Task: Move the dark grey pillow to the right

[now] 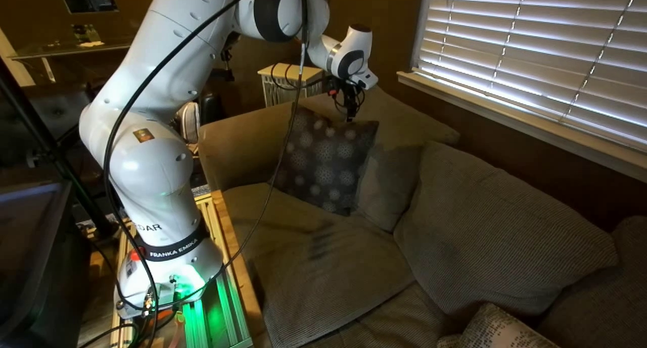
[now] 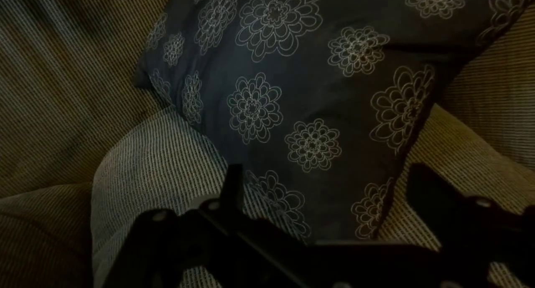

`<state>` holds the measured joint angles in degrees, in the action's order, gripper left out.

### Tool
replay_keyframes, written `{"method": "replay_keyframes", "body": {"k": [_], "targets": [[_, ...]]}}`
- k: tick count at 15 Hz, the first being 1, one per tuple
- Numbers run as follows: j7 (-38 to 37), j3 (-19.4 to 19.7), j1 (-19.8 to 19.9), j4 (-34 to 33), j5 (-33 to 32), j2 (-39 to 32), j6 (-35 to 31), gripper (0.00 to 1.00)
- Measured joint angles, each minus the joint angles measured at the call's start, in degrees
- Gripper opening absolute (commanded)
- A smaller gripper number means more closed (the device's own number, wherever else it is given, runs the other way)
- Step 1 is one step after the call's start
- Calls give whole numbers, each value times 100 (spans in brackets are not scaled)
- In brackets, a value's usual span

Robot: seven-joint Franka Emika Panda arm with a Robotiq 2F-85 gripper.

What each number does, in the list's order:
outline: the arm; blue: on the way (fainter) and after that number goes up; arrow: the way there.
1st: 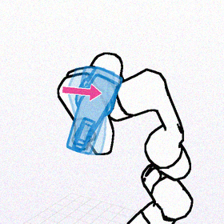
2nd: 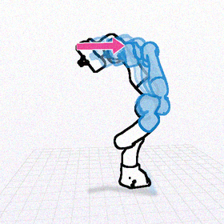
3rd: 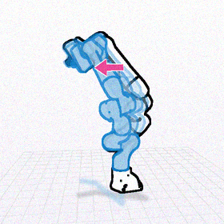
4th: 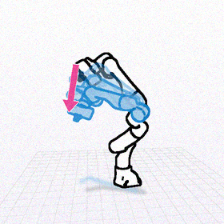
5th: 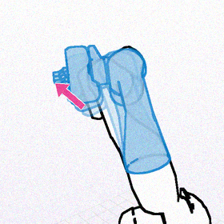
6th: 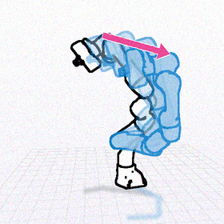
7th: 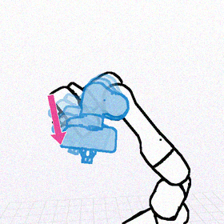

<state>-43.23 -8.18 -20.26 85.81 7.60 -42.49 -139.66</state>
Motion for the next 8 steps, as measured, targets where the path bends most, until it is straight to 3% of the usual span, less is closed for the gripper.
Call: {"method": "replay_keyframes", "body": {"k": [4,8], "targets": [[209,51,-18,-136,-5,-222,-280,100],[472,-114,-148,-876,12,-1015,-319,100]]}}
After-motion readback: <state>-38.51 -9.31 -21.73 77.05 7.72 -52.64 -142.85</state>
